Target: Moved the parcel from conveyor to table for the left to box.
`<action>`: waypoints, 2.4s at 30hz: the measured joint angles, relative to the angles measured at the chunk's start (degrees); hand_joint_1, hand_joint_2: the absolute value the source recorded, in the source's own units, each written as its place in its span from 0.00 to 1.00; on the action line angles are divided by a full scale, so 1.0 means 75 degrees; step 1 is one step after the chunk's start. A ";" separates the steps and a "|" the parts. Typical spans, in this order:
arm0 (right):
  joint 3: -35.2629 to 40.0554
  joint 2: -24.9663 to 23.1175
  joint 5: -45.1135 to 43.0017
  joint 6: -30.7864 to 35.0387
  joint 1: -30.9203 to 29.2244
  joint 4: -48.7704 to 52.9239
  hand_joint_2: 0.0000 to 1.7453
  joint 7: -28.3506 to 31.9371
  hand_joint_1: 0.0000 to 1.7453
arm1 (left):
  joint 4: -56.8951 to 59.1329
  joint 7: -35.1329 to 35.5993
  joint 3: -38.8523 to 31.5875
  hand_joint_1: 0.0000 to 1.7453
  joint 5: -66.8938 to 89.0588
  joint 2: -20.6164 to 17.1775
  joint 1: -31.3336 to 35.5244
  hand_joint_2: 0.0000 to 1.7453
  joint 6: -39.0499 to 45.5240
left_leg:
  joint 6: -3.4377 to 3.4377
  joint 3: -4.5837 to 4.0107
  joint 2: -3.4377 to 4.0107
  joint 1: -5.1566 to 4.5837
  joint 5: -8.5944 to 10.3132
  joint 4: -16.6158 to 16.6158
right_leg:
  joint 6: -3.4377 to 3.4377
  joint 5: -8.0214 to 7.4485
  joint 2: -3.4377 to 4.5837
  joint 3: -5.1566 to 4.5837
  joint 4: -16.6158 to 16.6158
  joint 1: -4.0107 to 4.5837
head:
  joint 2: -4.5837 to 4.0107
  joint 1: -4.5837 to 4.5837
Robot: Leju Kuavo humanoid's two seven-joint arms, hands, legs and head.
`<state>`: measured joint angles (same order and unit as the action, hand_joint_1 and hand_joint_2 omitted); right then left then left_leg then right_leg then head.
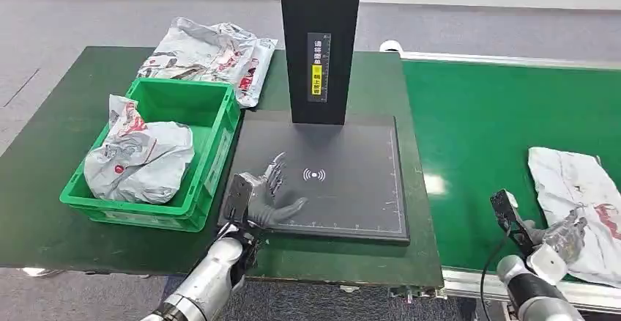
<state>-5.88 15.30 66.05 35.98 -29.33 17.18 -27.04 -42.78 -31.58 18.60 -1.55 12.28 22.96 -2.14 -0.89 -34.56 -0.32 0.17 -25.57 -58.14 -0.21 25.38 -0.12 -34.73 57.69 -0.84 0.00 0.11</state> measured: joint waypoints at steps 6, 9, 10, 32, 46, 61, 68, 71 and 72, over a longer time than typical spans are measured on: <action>0.0017 0.0044 0.0154 0.0000 -0.0004 -0.0003 1.00 -0.0090 0.00 | -0.0221 -0.0003 -0.0114 0.00 0.0000 0.0000 -0.0114 1.00 -0.0012 | 0.0000 0.0001 0.0000 0.0000 0.0000 0.0000 | 0.0000 0.0000 0.0000 0.0000 0.0000 0.0000 | 0.0000 0.0003; 0.0038 0.0052 0.0154 0.0000 -0.0004 -0.0006 1.00 -0.0090 0.00 | -0.0268 -0.0003 -0.0160 0.00 0.0000 0.0000 -0.0126 1.00 -0.0012 | 0.0000 0.0001 0.0000 0.0000 0.0000 0.0000 | 0.0000 0.0000 0.0000 0.0000 0.0000 0.0000 | 0.0000 0.0003; 0.0041 0.0055 0.0154 0.0000 -0.0004 -0.0009 1.00 -0.0090 0.00 | -0.0280 -0.0003 -0.0175 0.00 0.0000 0.0000 -0.0130 1.00 -0.0012 | 0.0000 0.0001 0.0000 0.0000 0.0000 0.0000 | 0.0000 0.0000 0.0000 0.0000 0.0000 0.0000 | 0.0000 0.0003; 0.0052 0.0058 0.0154 0.0000 -0.0005 -0.0023 1.00 -0.0090 0.00 | -0.0364 -0.0003 -0.0184 0.00 0.0000 0.0000 -0.0145 1.00 -0.0012 | 0.0000 0.0000 0.0000 0.0000 0.0000 0.0000 | 0.0000 0.0000 0.0000 0.0000 0.0000 0.0000 | 0.0000 0.0003; 0.0052 0.0061 0.0154 0.0000 -0.0005 -0.0026 1.00 -0.0090 0.00 | -0.0364 -0.0003 -0.0184 0.00 0.0000 0.0000 -0.0148 1.00 -0.0012 | 0.0000 0.0000 0.0000 0.0000 0.0000 0.0000 | 0.0000 0.0000 0.0000 0.0000 0.0000 0.0000 | 0.0000 0.0003; 0.0079 0.0064 0.0333 -0.0402 -0.0027 -0.0029 1.00 -0.0379 1.00 | -0.0382 -0.0111 -0.0219 0.00 -0.0281 0.0003 -0.0159 1.00 -0.0088 | 0.0000 -0.0001 0.0001 0.0000 0.0000 0.0000 | 0.0000 0.0000 0.0000 0.0000 0.0000 0.0001 | 0.0000 0.0003; 0.0568 0.0108 0.1063 -0.4742 -0.0367 -0.0114 1.00 -0.1629 1.00 | -0.0984 -0.0064 -0.0982 0.00 -0.1489 0.0111 -0.0230 1.00 -0.0364 | 0.0000 0.0023 -0.0002 0.0010 0.0000 -0.0002 | -0.0007 0.0005 0.0001 0.0026 -0.0002 0.0016 | 0.0000 -0.0003; 0.0644 0.0128 0.1078 -0.4753 -0.0421 -0.0114 1.00 -0.1652 1.00 | -0.1090 -0.0052 -0.1102 0.00 -0.1492 0.0111 -0.0258 1.00 -0.0367 | 0.0002 0.0026 0.0003 0.0009 -0.0001 -0.0003 | -0.0007 0.0004 0.0009 0.0028 -0.0002 0.0011 | 0.0000 -0.0006; 0.0647 0.0140 0.1084 -0.4779 -0.0427 -0.0114 1.00 -0.1649 1.00 | -0.1110 -0.0047 -0.1125 0.00 -0.1489 0.0114 -0.0258 1.00 -0.0367 | 0.0002 0.0027 0.0004 0.0009 -0.0002 -0.0003 | -0.0007 0.0004 0.0009 0.0028 -0.0002 0.0010 | 0.0000 -0.0006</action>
<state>-1.03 16.35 74.18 0.13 -32.53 16.33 -39.41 -51.10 -31.93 10.16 -12.72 13.14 21.02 -4.90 -0.87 -34.36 -0.29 0.24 -25.58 -58.16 -0.26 25.40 -0.05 -34.52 57.68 -0.76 0.00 0.07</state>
